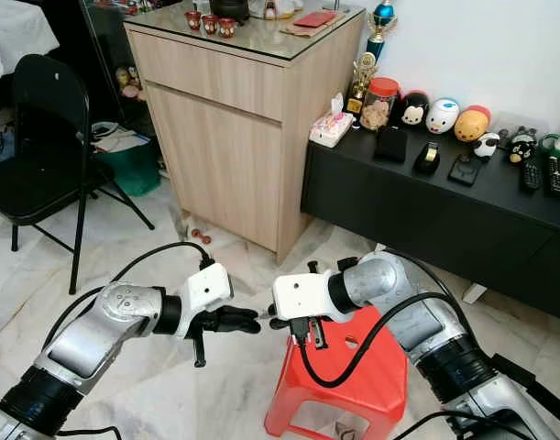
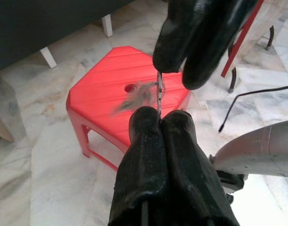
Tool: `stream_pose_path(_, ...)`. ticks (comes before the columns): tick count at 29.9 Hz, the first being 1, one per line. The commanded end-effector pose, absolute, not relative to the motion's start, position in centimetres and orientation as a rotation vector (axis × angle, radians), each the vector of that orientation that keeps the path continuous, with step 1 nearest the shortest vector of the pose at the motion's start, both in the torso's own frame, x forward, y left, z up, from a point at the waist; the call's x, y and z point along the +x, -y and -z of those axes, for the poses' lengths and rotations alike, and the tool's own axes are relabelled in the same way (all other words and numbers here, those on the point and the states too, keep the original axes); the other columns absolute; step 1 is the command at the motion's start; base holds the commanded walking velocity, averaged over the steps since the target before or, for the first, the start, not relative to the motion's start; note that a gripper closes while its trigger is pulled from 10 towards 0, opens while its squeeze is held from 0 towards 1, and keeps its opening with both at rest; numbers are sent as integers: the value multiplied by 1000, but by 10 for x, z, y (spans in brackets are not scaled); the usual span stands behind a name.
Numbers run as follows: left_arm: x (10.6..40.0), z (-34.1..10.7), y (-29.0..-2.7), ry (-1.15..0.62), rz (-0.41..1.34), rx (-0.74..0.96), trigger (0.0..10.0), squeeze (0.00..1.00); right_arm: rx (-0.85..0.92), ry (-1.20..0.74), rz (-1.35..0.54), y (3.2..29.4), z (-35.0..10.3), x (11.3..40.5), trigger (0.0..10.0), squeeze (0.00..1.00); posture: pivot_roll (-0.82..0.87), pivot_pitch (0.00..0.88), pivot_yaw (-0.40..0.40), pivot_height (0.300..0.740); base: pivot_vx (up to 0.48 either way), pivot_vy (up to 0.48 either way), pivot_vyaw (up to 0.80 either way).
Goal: Hang keys on a hook
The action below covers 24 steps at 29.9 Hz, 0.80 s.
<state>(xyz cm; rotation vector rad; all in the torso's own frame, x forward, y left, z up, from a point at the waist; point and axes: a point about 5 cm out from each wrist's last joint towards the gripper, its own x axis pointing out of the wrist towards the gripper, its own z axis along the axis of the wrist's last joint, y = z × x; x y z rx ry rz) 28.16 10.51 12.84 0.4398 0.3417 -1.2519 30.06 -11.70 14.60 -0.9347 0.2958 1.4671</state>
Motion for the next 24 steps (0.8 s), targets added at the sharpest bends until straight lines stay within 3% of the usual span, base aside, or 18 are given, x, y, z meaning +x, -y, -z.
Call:
stream_pose_path(1, 285, -132, -108, -317, 1227, 440, 0, 0, -919, -291, -1486, 116, -146, 297, 10000, 1000, 143, 29, -27, 736, 0, 0, 0)
stream_pose_path(8, 285, -130, -109, -316, 1220, 431, 0, 0, -891, -277, -1493, 115, -149, 296, 10000, 1000, 142, 28, -28, 736, 0, 0, 0)
stream_pose_path(15, 281, -123, -116, -354, 1205, 429, 0, 0, -764, -147, -1298, 119, -169, 316, 10000, 1000, 144, 32, -29, 736, 0, 0, 0)
stream_pose_path(16, 280, -122, -117, -360, 1203, 424, 0, 0, -733, -128, -1271, 119, -171, 318, 10000, 918, 145, 31, -28, 736, 0, 0, 0)
stream_pose_path(17, 279, -121, -117, -364, 1201, 421, 0, 0, -713, -116, -1255, 119, -172, 319, 10000, 918, 145, 31, -28, 736, 0, 0, 0)
stream_pose_path(18, 278, -119, -118, -371, 1198, 419, 0, 0, -666, -100, -1230, 120, -174, 320, 10000, 0, 144, 31, -28, 736, 0, 0, 0)
stream_pose_path(23, 279, -114, -124, -378, 1135, 397, 0, 0, -460, -41, -1129, 124, -176, 324, 10000, 0, 142, 33, -29, 736, 0, 0, 0)
stream_pose_path(24, 280, -113, -127, -377, 1101, 384, 510, 0, -404, -34, -1077, 127, -174, 326, 10000, 0, 142, 32, -30, 736, 0, 0, 0)
